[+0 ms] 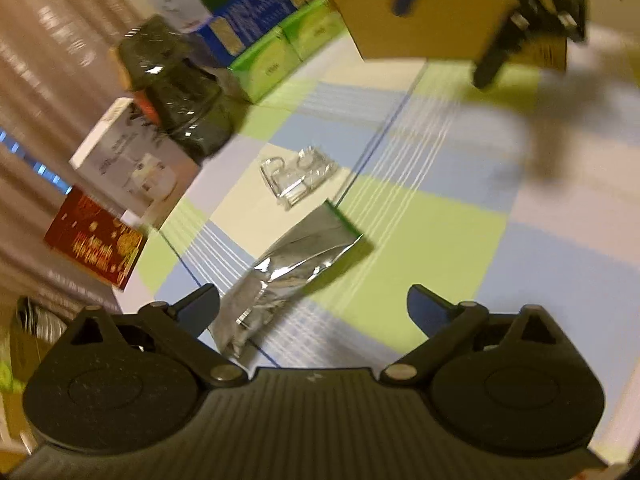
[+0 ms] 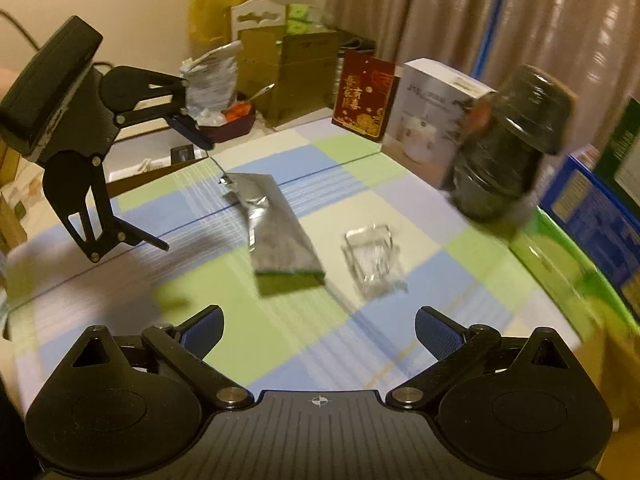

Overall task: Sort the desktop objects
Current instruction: 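Move both tools down toward the silver foil bag and clear plastic holder, then grasp the clear plastic holder with the right tool while the left tool grasps the silver foil bag, then lift the plastic holder and foil bag with both tools off the table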

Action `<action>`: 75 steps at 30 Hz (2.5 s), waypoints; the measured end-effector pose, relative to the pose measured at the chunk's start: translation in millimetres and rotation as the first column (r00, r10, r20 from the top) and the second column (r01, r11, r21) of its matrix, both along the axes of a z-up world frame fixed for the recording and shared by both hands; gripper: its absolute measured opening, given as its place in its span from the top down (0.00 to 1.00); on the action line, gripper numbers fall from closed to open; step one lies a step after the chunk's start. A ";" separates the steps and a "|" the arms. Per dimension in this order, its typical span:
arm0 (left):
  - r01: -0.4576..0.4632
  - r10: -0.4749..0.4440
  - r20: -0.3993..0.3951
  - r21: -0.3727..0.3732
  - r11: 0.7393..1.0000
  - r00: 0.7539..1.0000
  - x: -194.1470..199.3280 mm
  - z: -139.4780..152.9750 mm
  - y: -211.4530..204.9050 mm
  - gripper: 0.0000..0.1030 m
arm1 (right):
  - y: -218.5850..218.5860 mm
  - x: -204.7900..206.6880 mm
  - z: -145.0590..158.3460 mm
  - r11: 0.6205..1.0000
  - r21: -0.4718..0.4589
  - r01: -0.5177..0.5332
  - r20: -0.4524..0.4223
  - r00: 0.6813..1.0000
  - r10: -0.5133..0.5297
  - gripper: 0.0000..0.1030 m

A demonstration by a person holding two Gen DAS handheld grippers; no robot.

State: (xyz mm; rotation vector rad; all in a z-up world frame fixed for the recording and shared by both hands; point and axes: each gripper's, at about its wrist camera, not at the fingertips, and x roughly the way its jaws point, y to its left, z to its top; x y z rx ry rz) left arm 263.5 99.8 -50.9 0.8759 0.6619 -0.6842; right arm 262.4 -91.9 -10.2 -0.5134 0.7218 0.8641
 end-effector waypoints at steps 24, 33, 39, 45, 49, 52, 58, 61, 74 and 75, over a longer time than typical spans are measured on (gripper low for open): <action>0.171 -0.154 -0.162 0.096 0.981 0.975 121.5 -71.6 5.0 0.18 | 57.4 140.2 -112.9 0.972 -0.187 -0.140 -0.040 0.990 0.135 0.42; 0.070 -0.057 -0.258 0.040 0.997 0.965 139.7 -69.2 1.2 0.43 | 49.1 134.3 -108.2 0.982 -0.165 -0.092 -0.075 0.994 0.081 0.72; -0.020 0.044 -0.312 0.079 0.997 0.949 119.8 -64.7 -14.0 0.63 | 27.7 100.9 -99.5 0.989 -0.145 0.026 -0.135 0.990 -0.046 0.73; -0.208 0.216 -0.383 0.062 0.976 0.898 80.3 -54.2 -36.4 0.73 | -8.3 42.2 -86.2 0.971 -0.118 0.206 -0.235 0.945 -0.229 0.73; -0.344 0.309 -0.471 0.012 0.939 0.826 46.0 -41.6 -50.7 0.75 | -32.6 -7.8 -75.0 0.946 -0.114 0.303 -0.261 0.910 -0.323 0.73; -0.405 0.338 -0.506 -0.024 0.914 0.793 16.4 -36.8 -62.4 0.75 | -52.7 -46.1 -71.0 0.921 -0.077 0.382 -0.305 0.870 -0.387 0.73; -0.427 0.342 -0.486 -0.073 0.901 0.804 -21.2 -37.4 -81.9 0.59 | -67.4 -105.1 -77.4 0.898 -0.043 0.438 -0.283 0.857 -0.431 0.73; -0.432 0.353 -0.459 -0.077 0.899 0.816 -23.2 -40.7 -85.8 0.55 | -69.1 -120.0 -83.8 0.900 -0.039 0.434 -0.210 0.877 -0.432 0.73; -0.452 0.357 -0.399 -0.175 0.874 0.844 -24.9 -69.8 -78.1 0.39 | -82.1 -144.7 -100.0 0.893 0.027 0.450 -0.122 0.888 -0.443 0.55; -0.456 0.359 -0.396 -0.183 0.871 0.845 -24.7 -72.1 -77.5 0.38 | -82.9 -145.6 -99.5 0.889 0.036 0.456 -0.119 0.885 -0.450 0.55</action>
